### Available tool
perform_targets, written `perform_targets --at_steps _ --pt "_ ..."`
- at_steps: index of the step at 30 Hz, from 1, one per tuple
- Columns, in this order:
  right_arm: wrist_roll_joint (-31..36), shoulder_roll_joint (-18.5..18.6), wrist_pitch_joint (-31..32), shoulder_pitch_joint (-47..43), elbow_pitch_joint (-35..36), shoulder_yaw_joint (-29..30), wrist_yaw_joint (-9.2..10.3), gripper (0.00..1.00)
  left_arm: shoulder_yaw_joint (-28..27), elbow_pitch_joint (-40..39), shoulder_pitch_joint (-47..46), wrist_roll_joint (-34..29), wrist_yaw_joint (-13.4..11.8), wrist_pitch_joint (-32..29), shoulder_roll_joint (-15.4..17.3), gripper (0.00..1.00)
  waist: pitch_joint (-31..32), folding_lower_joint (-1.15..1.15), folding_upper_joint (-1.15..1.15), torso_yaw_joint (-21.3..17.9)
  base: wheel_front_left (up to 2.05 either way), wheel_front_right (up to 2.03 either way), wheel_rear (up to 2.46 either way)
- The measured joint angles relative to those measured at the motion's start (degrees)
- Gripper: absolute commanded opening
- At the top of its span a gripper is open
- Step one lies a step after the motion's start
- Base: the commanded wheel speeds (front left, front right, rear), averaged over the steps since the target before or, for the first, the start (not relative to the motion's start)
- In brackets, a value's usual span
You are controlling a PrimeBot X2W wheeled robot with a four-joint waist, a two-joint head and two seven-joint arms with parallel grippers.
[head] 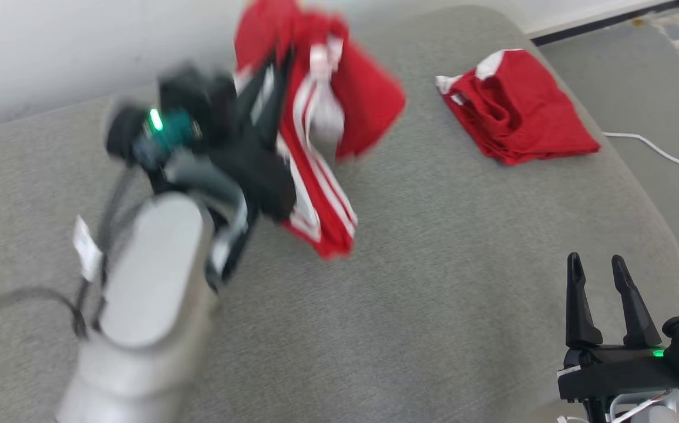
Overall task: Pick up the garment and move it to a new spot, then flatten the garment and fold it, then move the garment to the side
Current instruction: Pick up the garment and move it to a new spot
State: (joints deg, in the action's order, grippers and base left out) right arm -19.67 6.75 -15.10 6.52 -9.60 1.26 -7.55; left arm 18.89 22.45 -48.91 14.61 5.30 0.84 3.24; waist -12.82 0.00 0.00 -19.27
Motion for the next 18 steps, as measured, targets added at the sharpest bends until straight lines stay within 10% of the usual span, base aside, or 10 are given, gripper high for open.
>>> perform_targets --at_steps 10,12,18 --pt "0.02 -0.4 -0.02 0.9 -0.08 -1.22 0.0 1.0 5.44 6.45 15.63 3.16 -3.61 3.98 -0.23 0.05 -1.05 0.0 0.0 0.21 0.0 0.0 0.0" --pt "0.02 -0.13 -0.02 1.07 -0.1 -1.34 0.0 1.0 6.77 6.72 16.39 3.88 -3.79 5.56 -0.32 0.93 -1.04 0.0 0.0 1.0 0.0 0.0 0.0" --pt "0.48 0.89 -0.02 0.6 0.23 -1.49 0.0 1.0 7.19 5.0 14.4 5.65 -5.53 11.37 -0.29 1.0 0.33 0.0 0.0 4.74 0.0 0.0 0.0"
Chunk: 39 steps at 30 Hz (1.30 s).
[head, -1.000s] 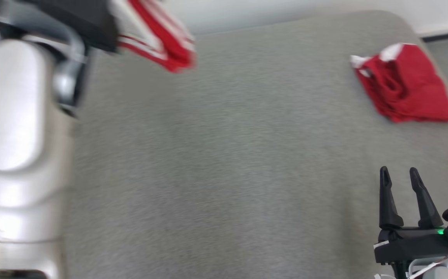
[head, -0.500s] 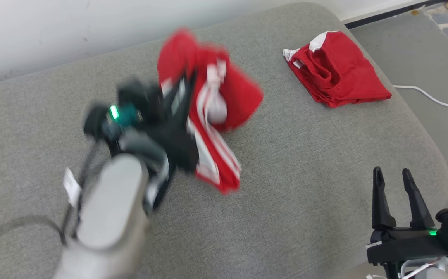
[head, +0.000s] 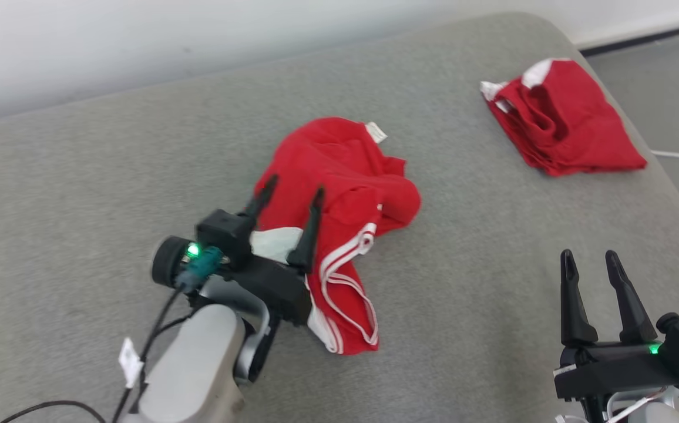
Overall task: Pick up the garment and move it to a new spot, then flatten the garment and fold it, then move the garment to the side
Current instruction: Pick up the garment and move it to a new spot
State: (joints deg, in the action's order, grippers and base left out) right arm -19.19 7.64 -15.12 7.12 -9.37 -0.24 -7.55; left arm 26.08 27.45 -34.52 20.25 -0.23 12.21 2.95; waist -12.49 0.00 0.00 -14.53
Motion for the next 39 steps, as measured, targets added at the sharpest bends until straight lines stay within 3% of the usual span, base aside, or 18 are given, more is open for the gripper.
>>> perform_targets --at_steps 7,17,26,39 --pt "0.57 0.76 -0.01 -1.83 0.42 -0.53 0.0 1.0 -4.74 -5.01 3.39 0.05 -1.82 2.49 4.13 1.0 2.71 0.0 0.0 4.36 0.0 0.0 0.0" --pt "0.67 1.59 0.0 -3.67 1.41 -1.2 0.0 1.0 -13.73 -17.15 19.0 -1.44 -3.83 2.85 10.18 1.0 6.96 0.0 0.0 10.07 0.0 0.0 0.0" --pt "0.74 1.66 0.0 -5.93 1.34 -1.53 0.0 1.0 -20.58 -23.62 31.83 -2.09 -4.07 2.85 8.4 1.0 10.95 0.01 0.0 13.12 0.0 0.0 0.0" --pt "0.31 1.29 0.0 -7.82 1.05 -2.35 0.0 1.0 -25.44 -25.05 38.26 -3.97 -0.63 2.86 4.19 1.0 12.42 0.0 0.0 15.53 0.0 0.0 0.0"
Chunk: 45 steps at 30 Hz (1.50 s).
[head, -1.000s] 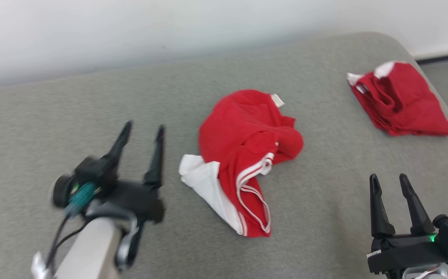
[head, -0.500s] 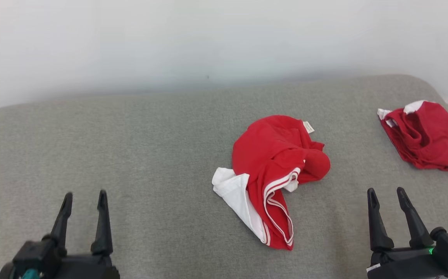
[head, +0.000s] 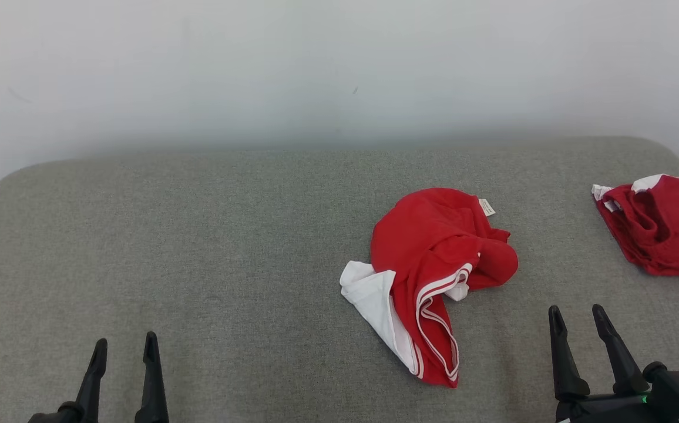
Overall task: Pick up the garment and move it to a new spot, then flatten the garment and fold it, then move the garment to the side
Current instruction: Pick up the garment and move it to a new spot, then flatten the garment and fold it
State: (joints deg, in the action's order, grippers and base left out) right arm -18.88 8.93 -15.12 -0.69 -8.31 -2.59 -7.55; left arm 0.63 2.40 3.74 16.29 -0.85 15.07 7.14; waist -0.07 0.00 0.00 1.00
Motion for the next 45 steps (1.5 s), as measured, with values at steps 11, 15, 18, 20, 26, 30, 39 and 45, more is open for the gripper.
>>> perform_targets --at_steps 11,15,18,20,26,30,39,45 --pt "-0.26 0.07 0.24 -0.27 -0.24 -0.41 0.0 1.0 -2.46 0.87 0.05 -2.2 1.97 0.0 -2.26 1.0 -0.27 0.0 0.0 -0.24 0.0 0.0 0.0" --pt "-0.35 0.12 0.24 -0.27 -0.36 -0.42 0.0 1.0 -2.9 1.2 -0.01 -2.76 2.72 0.0 -2.79 1.0 -0.4 0.0 0.0 -0.38 0.0 0.0 0.0" --pt "-0.35 0.08 0.24 -0.26 -0.36 -0.45 0.0 1.0 -3.12 1.38 -0.06 -3.2 2.98 0.0 -3.04 1.0 -0.58 0.0 0.0 -0.45 0.0 0.0 0.0" --pt "-0.38 0.1 0.24 -0.23 -0.4 -0.45 0.0 1.0 -3.2 1.52 -0.16 -3.41 3.26 0.0 -3.23 1.0 -0.69 0.0 0.0 -0.47 0.0 0.0 0.0" --pt "-0.7 0.14 0.24 -0.12 -0.62 -0.43 0.0 1.0 -3.39 1.91 -0.91 -4.07 3.9 0.0 -3.63 1.0 -1.0 0.0 0.0 -0.56 0.0 0.0 0.0" --pt "-0.81 0.16 0.23 0.12 -0.69 -0.42 0.0 1.0 -2.74 2.47 -1.42 -4.67 4.41 0.0 -3.77 1.0 -1.36 0.0 0.0 -0.71 0.0 0.0 0.0" --pt "-1.13 0.23 0.2 1.27 -0.74 -1.15 0.0 1.0 5.93 5.32 -9.1 -5.73 5.92 0.05 -4.13 1.0 -3.06 0.0 0.0 -1.64 0.0 0.0 0.0" --pt "-1.55 0.18 0.14 2.33 -1.14 -1.11 0.0 1.0 14.61 10.09 -15.08 -5.38 6.02 0.05 -4.25 1.0 -4.69 0.0 0.0 -3.65 0.0 0.0 0.0"
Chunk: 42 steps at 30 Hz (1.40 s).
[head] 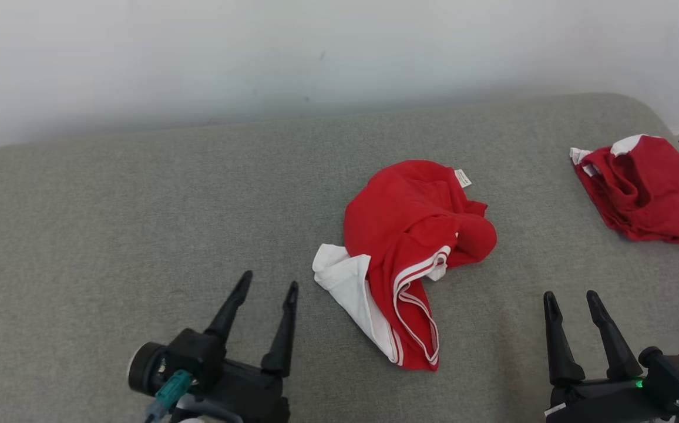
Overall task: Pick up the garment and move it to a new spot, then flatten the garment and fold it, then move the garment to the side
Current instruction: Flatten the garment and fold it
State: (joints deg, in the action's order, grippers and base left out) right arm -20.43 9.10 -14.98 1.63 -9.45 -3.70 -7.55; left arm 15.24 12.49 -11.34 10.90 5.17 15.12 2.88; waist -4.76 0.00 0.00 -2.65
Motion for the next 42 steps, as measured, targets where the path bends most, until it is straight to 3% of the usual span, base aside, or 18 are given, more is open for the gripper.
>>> perform_targets --at_steps 9,18,19,21,22,27,32,37,39,42 --pt "-0.75 -0.49 -0.12 2.24 -0.38 -0.1 0.0 1.0 10.02 9.98 -6.15 1.9 -1.4 0.0 -0.02 1.0 -2.69 0.0 0.0 -4.45 0.0 0.0 0.0" --pt "-1.18 -0.93 -0.14 3.5 0.07 0.65 0.0 1.0 12.06 18.15 -10.68 3.37 -2.85 0.0 -0.05 1.0 -6.45 0.0 0.0 -8.85 0.0 0.0 0.0" --pt "-1.18 -0.94 -0.14 3.64 0.11 0.76 0.0 1.0 11.96 18.93 -11.02 3.64 -3.16 0.0 -0.05 0.94 -6.84 -0.01 0.0 -9.25 0.0 0.0 0.0" --pt "-1.18 -0.93 -0.14 3.79 0.19 0.99 0.0 1.0 11.47 20.2 -11.8 3.88 -3.66 0.0 -0.03 0.09 -7.55 0.0 0.0 -9.93 0.0 0.0 0.0" --pt "-1.18 -0.94 -0.14 3.82 0.18 1.11 0.0 1.0 11.17 20.62 -12.14 4.07 -3.76 0.0 -0.03 0.0 -7.86 -0.01 0.0 -10.21 0.0 0.0 0.0" --pt "-1.05 -0.97 -0.14 3.84 0.2 1.93 0.0 1.0 9.62 21.04 -12.67 4.64 -4.14 0.0 -0.04 0.0 -8.29 -0.01 0.0 -10.19 0.0 0.0 0.0" --pt "-0.64 -1.13 -0.14 3.46 0.38 2.11 0.0 1.0 4.76 16.45 -12.69 5.28 -5.26 0.0 0.66 0.0 -7.52 -0.01 -0.01 -8.37 0.0 0.0 0.0" --pt "-0.47 -1.31 -0.15 2.75 0.32 2.1 0.0 1.0 -0.93 10.88 -12.63 5.33 -6.33 -0.01 4.31 0.0 -6.51 -0.01 0.0 -6.33 0.0 0.0 0.0" --pt "-0.45 -1.41 -0.15 2.48 0.22 2.14 0.0 1.0 -4.39 7.13 -12.5 5.06 -6.77 0.0 7.95 0.0 -5.6 0.0 0.0 -4.87 0.0 0.0 0.0" --pt "-0.38 -1.49 -0.15 2.01 0.13 2.08 0.0 1.0 -6.12 4.9 -12.49 4.72 -7.17 0.0 10.48 0.0 -4.93 0.0 0.0 -4.03 0.0 0.0 0.0"
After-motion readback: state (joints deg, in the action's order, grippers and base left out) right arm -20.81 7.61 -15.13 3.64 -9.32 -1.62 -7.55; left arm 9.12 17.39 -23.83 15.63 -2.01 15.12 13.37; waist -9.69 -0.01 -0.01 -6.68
